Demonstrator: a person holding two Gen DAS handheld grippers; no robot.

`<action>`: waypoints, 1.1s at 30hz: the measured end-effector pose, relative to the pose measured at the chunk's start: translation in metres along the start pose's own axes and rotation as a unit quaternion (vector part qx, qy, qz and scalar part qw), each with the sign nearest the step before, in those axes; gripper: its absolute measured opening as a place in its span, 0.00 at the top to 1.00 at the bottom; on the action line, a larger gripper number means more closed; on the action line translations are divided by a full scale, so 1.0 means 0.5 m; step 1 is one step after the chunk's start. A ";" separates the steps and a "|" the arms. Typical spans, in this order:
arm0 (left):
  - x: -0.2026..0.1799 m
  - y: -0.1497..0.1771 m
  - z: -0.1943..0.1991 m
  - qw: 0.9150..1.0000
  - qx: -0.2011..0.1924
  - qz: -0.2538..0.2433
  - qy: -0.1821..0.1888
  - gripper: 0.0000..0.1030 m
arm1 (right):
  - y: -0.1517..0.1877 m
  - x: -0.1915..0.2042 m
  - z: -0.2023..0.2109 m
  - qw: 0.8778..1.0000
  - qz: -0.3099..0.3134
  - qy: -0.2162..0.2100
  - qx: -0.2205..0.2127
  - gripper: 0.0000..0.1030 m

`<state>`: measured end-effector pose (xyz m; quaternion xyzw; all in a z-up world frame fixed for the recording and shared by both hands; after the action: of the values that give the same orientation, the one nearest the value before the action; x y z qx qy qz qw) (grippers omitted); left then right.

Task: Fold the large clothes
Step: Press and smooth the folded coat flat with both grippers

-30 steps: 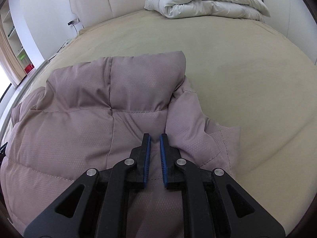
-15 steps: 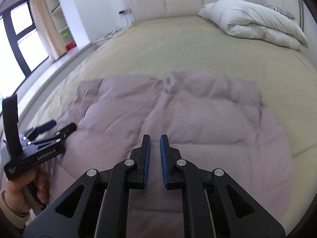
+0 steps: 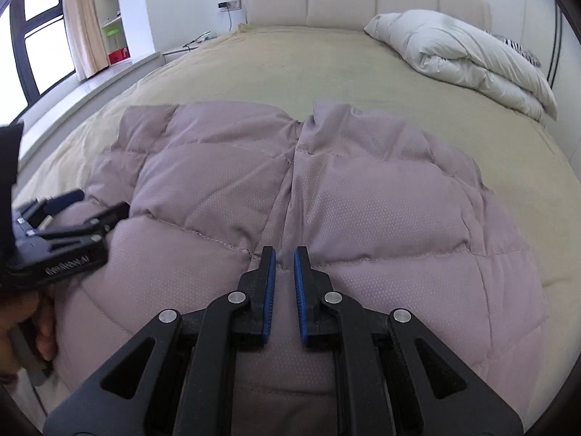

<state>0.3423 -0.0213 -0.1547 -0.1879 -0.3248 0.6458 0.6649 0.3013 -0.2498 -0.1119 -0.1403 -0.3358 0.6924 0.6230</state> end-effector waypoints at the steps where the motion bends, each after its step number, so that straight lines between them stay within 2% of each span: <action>1: 0.001 0.000 -0.001 1.000 0.000 0.000 0.000 0.11 | -0.005 -0.003 0.023 1.000 -0.013 -0.008 -0.020 0.90; 2: 0.002 0.000 -0.001 1.000 0.000 0.000 0.000 0.11 | -0.007 -0.007 0.043 0.999 -0.015 -0.001 -0.041 0.90; 3: 0.002 0.001 -0.002 1.000 0.000 0.000 0.000 0.11 | -0.008 -0.014 0.052 0.998 -0.005 0.024 -0.051 0.90; 5: 0.003 0.001 -0.003 1.000 0.001 0.001 0.002 0.11 | 0.005 -0.043 0.029 0.997 0.005 0.072 -0.022 0.90; 6: 0.002 0.001 -0.005 1.000 0.003 0.000 0.002 0.11 | 0.014 -0.059 0.019 0.998 0.002 0.057 -0.020 0.90; 8: 0.001 0.002 -0.008 1.000 0.002 0.000 0.000 0.10 | 0.029 -0.071 0.021 0.998 0.013 0.034 -0.043 0.90; 14: 0.000 0.004 -0.019 1.000 0.004 0.003 0.003 0.10 | 0.048 -0.065 0.009 0.997 0.031 0.054 -0.050 0.90; 17: 0.002 0.004 -0.015 1.000 0.007 0.005 0.005 0.10 | 0.026 -0.081 0.040 0.999 -0.004 0.024 -0.045 0.89; 18: 0.002 0.005 -0.014 1.000 0.007 0.006 0.005 0.10 | 0.019 -0.096 0.063 0.997 -0.023 0.025 -0.063 0.89; 20: 0.002 0.005 -0.012 1.000 0.006 0.005 0.002 0.10 | 0.016 -0.137 0.112 0.992 -0.046 0.062 -0.101 0.88; 21: 0.001 0.005 -0.011 1.000 0.005 0.005 0.002 0.10 | 0.019 -0.160 0.122 0.990 -0.055 0.078 -0.101 0.85; 22: 0.001 0.005 -0.011 1.000 0.006 0.006 0.003 0.10 | 0.026 -0.188 0.122 0.990 -0.067 0.091 -0.086 0.65; 23: 0.002 0.006 -0.011 1.000 0.006 0.007 0.005 0.10 | 0.035 -0.218 0.114 0.990 -0.080 0.093 -0.066 0.31; 24: 0.001 0.006 -0.011 1.000 0.006 0.007 0.005 0.10 | 0.046 -0.241 0.110 0.990 -0.088 0.094 -0.061 0.24; 27: 0.003 0.007 -0.013 1.000 0.003 0.005 0.001 0.09 | 0.065 -0.272 0.108 0.992 -0.093 0.060 -0.064 0.22; 31: 0.001 0.007 -0.014 1.000 0.004 0.006 0.003 0.09 | 0.074 -0.274 0.084 0.992 -0.091 0.067 -0.058 0.22; 33: 0.000 0.008 -0.016 1.000 0.003 0.006 0.003 0.09 | 0.080 -0.284 0.070 0.992 -0.096 0.057 -0.060 0.22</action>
<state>0.3446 -0.0196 -0.1632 -0.1898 -0.3200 0.6501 0.6626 0.2754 -0.3960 -0.1435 -0.1838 -0.3521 0.5989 0.6955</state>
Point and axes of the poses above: each gripper's, at about its wrist camera, not at the fingertips, and z roughly against the way its jaws point, x to its left, y to its underside, the point moved 3 cm from there along -z, roughly the way its jaws point, and after that the axes turned 13 degrees about -y, right-handed, at the moved point
